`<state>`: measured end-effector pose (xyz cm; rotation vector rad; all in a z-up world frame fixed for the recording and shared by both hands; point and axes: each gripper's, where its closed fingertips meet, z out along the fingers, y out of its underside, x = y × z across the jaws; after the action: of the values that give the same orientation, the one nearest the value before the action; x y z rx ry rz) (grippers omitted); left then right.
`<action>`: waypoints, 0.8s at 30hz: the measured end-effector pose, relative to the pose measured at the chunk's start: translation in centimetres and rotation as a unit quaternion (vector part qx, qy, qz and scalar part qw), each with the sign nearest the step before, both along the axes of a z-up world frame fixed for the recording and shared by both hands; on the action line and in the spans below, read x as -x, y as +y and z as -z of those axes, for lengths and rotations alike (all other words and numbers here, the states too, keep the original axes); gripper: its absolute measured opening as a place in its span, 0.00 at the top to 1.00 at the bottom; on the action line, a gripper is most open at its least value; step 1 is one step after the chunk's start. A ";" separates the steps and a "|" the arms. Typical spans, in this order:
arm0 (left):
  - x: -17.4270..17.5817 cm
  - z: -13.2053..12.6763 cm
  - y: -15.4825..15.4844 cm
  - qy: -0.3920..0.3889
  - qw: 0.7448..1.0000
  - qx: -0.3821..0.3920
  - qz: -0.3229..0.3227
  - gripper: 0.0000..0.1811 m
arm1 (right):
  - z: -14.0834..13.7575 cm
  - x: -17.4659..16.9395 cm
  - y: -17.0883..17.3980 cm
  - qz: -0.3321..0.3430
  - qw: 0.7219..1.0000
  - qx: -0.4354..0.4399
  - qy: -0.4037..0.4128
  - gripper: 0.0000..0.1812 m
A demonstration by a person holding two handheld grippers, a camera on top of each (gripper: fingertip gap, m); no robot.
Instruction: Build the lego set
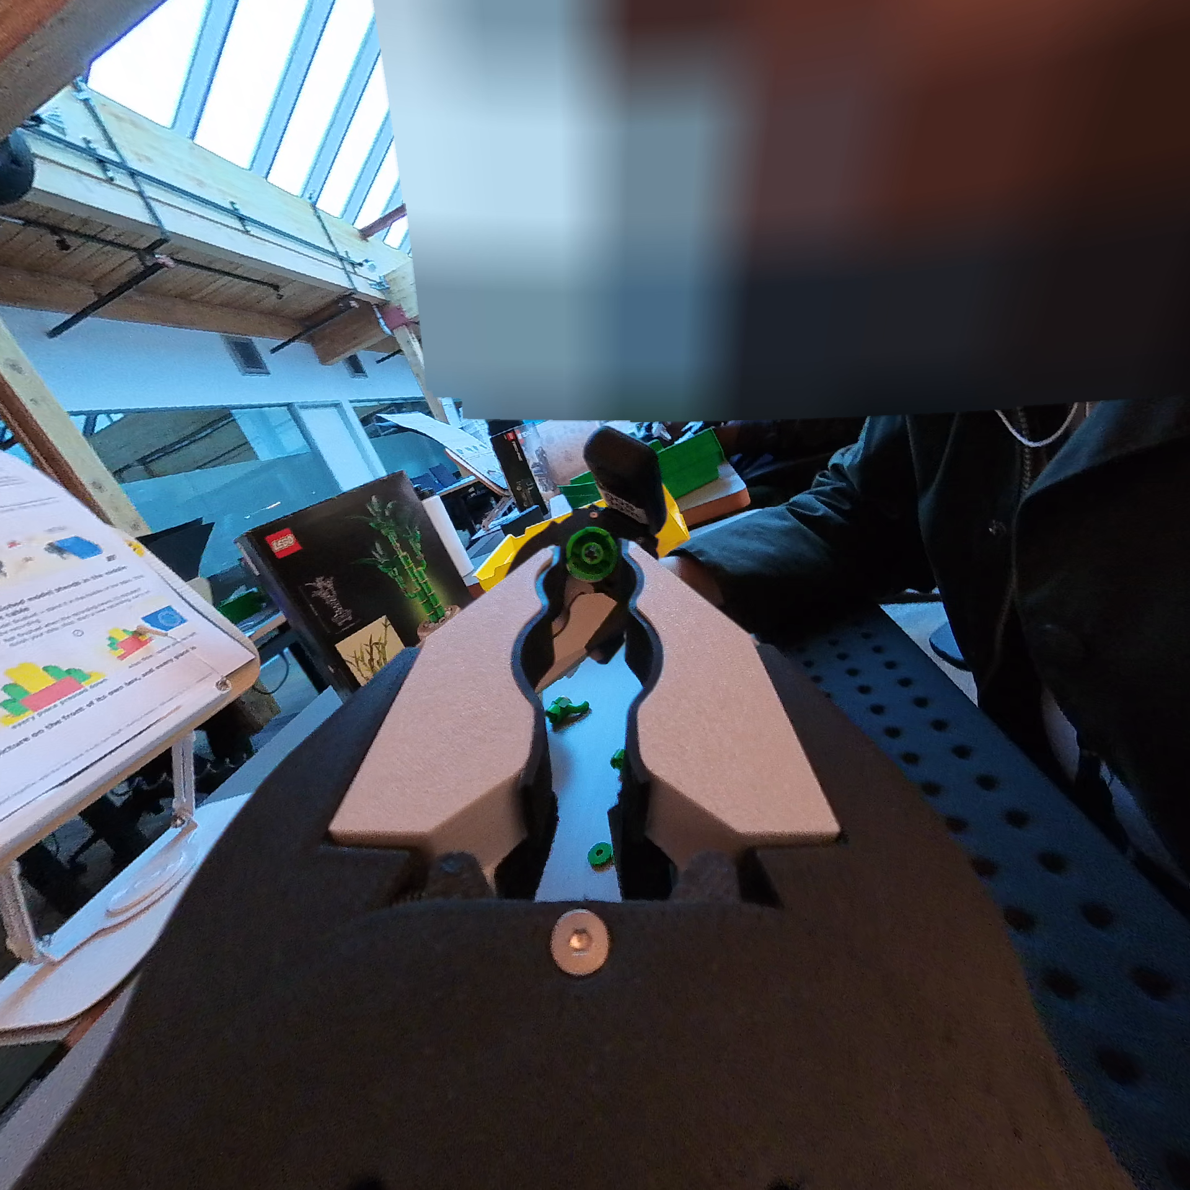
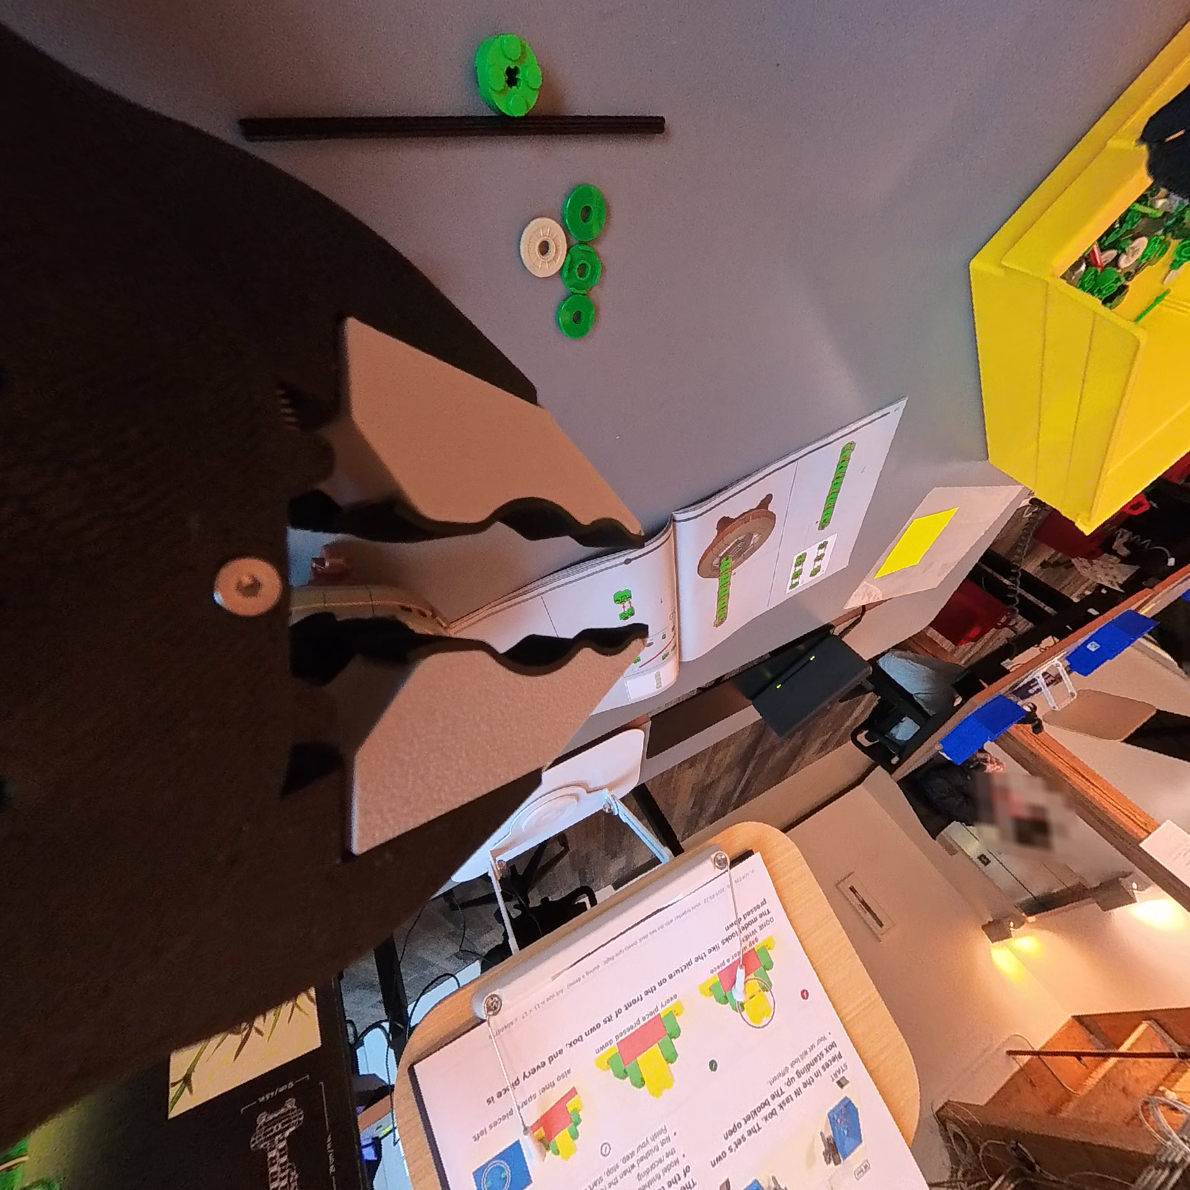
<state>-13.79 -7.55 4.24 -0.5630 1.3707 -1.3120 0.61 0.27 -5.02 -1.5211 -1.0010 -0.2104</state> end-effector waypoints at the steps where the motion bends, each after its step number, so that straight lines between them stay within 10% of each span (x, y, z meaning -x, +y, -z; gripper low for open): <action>1: 0.0 0.2 -0.3 -0.001 1.000 -0.011 0.005 0.92 | 0.0 0.0 0.0 0.000 1.000 0.000 -0.001 0.88; 24: -0.6 2.4 -2.5 0.032 0.995 -0.088 0.030 0.92 | 0.3 0.2 0.0 -0.006 1.000 0.004 -0.007 0.88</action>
<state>-13.17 -10.04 1.83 -0.4509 1.5495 -1.2136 0.36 0.22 -5.36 -1.5228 -1.0229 -0.2098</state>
